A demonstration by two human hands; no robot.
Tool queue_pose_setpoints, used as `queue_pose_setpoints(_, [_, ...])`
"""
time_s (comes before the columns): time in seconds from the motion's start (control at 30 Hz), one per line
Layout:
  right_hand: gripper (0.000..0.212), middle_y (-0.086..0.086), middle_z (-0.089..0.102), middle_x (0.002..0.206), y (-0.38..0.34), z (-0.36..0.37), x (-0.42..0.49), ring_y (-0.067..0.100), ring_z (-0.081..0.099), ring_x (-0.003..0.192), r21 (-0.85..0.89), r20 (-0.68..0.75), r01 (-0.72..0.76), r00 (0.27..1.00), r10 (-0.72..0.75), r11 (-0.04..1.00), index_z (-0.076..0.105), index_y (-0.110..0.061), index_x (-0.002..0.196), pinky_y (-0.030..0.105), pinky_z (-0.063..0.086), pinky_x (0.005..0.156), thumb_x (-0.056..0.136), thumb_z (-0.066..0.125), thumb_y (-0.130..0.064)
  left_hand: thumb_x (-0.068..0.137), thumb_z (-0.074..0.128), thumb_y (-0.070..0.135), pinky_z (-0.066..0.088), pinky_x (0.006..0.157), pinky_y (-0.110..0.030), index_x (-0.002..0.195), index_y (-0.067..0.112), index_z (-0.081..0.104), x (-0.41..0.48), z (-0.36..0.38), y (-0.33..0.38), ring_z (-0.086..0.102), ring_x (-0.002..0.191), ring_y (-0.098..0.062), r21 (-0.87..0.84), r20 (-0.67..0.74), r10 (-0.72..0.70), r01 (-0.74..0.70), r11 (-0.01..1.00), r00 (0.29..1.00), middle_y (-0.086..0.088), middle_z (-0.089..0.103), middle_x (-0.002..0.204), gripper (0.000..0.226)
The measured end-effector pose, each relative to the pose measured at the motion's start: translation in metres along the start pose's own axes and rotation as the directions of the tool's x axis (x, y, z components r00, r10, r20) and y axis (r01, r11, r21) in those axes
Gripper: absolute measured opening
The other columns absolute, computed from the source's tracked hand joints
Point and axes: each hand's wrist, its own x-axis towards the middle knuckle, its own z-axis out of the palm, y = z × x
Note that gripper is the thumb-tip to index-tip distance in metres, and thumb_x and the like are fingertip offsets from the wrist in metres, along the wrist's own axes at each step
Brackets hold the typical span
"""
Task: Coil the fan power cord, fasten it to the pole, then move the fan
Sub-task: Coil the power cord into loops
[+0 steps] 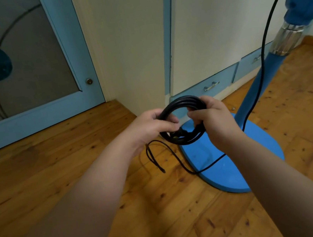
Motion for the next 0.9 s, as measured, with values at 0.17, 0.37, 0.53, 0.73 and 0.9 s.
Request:
queue_pose_setpoints(0.17, [0.019,-0.001,0.044,0.060,-0.001,0.004,0.003,0.013,0.040,0.056,0.198,-0.060,-0.029,0.997,0.042,0.980,0.055,-0.011,0.077,0.027,0.035,0.057,0.081,0.051,0.007,0.072,0.072,0.026,0.049,0.087,-0.034,0.098,0.015,0.065,-0.002,0.002,-0.011,0.065,0.097,-0.020,-0.199,-0.026,0.014,-0.019,0.980,1.000,-0.004,0.069,0.096,0.029])
queue_pose_setpoints(0.37, [0.022,0.001,0.038,0.060,-0.001,0.018,0.005,0.011,0.036,0.055,0.501,-0.103,-0.065,0.986,0.133,0.863,0.053,-0.010,0.076,0.024,0.032,0.058,0.083,0.047,0.010,0.073,0.071,0.003,0.053,0.080,-0.025,0.089,0.011,0.064,0.004,0.015,-0.016,0.067,0.087,-0.015,-0.345,-0.162,0.039,-0.094,0.934,0.986,-0.004,0.069,0.088,0.019])
queue_pose_setpoints(0.53, [0.016,0.003,0.044,0.070,0.006,0.036,0.002,0.011,0.041,0.053,0.816,-0.060,-0.145,0.941,0.332,0.560,0.050,-0.007,0.087,0.027,0.041,0.059,0.086,0.045,0.008,0.081,0.064,0.006,0.051,0.067,-0.024,0.087,0.010,0.060,0.006,0.023,-0.014,0.063,0.069,-0.013,-0.538,-0.227,0.024,-0.146,0.831,0.974,-0.003,0.063,0.070,0.009])
queue_pose_setpoints(0.73, [0.034,0.017,0.059,0.113,0.011,0.039,0.005,0.029,0.061,0.101,0.871,0.016,-0.237,0.889,0.458,0.430,0.051,0.002,0.118,0.043,0.051,0.092,0.085,0.051,0.003,0.083,0.061,0.008,0.053,0.069,-0.023,0.070,0.013,0.059,0.004,0.018,-0.017,0.057,0.069,-0.014,-0.517,-0.144,0.136,-0.192,0.834,0.980,-0.003,0.056,0.065,0.014])
queue_pose_setpoints(0.9, [0.036,0.013,0.057,0.085,0.011,0.034,0.002,0.019,0.063,0.070,0.856,0.098,-0.326,0.864,0.493,0.401,0.049,0.004,0.123,0.043,0.040,0.105,0.087,0.046,0.001,0.072,0.061,0.029,0.053,0.070,-0.018,0.091,-0.003,0.064,0.001,0.017,-0.019,0.062,0.075,-0.010,-0.471,-0.008,0.161,-0.145,0.870,0.987,-0.002,0.061,0.069,0.038])
